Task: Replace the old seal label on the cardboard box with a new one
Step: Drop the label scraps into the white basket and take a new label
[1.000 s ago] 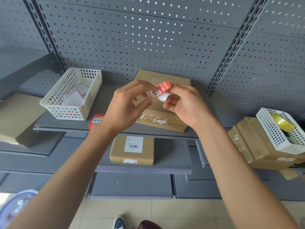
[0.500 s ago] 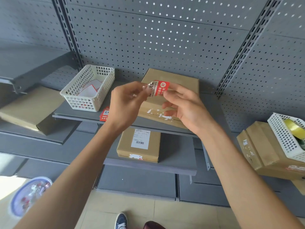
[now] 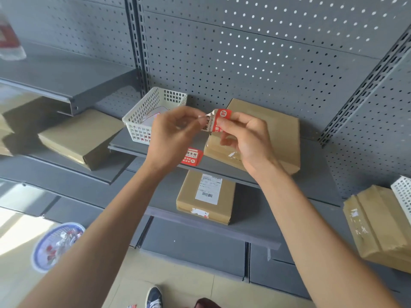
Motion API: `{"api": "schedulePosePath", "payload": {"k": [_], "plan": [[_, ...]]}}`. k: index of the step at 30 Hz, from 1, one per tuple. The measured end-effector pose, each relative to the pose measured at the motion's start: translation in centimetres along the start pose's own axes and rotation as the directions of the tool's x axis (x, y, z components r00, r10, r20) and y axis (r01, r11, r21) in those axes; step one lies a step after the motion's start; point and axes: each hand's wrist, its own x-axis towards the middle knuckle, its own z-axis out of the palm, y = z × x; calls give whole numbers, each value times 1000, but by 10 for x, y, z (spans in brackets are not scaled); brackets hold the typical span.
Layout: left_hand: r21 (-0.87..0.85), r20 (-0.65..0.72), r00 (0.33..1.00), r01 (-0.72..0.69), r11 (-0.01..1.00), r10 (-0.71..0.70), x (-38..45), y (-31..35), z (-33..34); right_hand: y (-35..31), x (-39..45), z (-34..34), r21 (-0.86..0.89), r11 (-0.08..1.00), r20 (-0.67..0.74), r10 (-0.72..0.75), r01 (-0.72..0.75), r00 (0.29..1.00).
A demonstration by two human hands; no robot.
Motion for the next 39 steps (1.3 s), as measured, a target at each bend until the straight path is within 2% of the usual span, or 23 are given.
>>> {"api": "schedulePosePath", "payload": {"k": [4,8,11,14,17,24,27,30,35,39], "plan": [[20,-40,998,50,999,-49,19,-18,-43,0,20,43,92,993,121,63,-74,991],[56,-85,994,69,996,-64,38,-36,-83,-2,37,81,72,993,186,82,-96,979],[79,-95,990,115,990,-108,53,-49,-104,-1,52,105,-60,997,134,64,-56,989],[252,-88,992,106,962,-86,65,-60,-118,2,68,123,-198,980,71,26,-12,997],[384,-60,996,82,920,-63,76,-67,-127,9,84,135,-300,954,85,54,-27,995],[529,-11,997,68,846,-73,92,-91,-132,18,99,140,-516,856,69,72,-26,995],[595,28,995,61,802,-97,96,-103,-128,27,91,127,-653,755,60,-24,57,998],[639,55,989,69,766,-135,99,-111,-118,46,78,106,-795,579,123,-140,182,982],[728,49,992,46,684,-119,102,-126,-104,85,53,93,-904,335,256,-72,265,964],[795,54,992,26,606,-113,100,-130,-98,104,45,90,-922,298,268,32,246,963]]}}
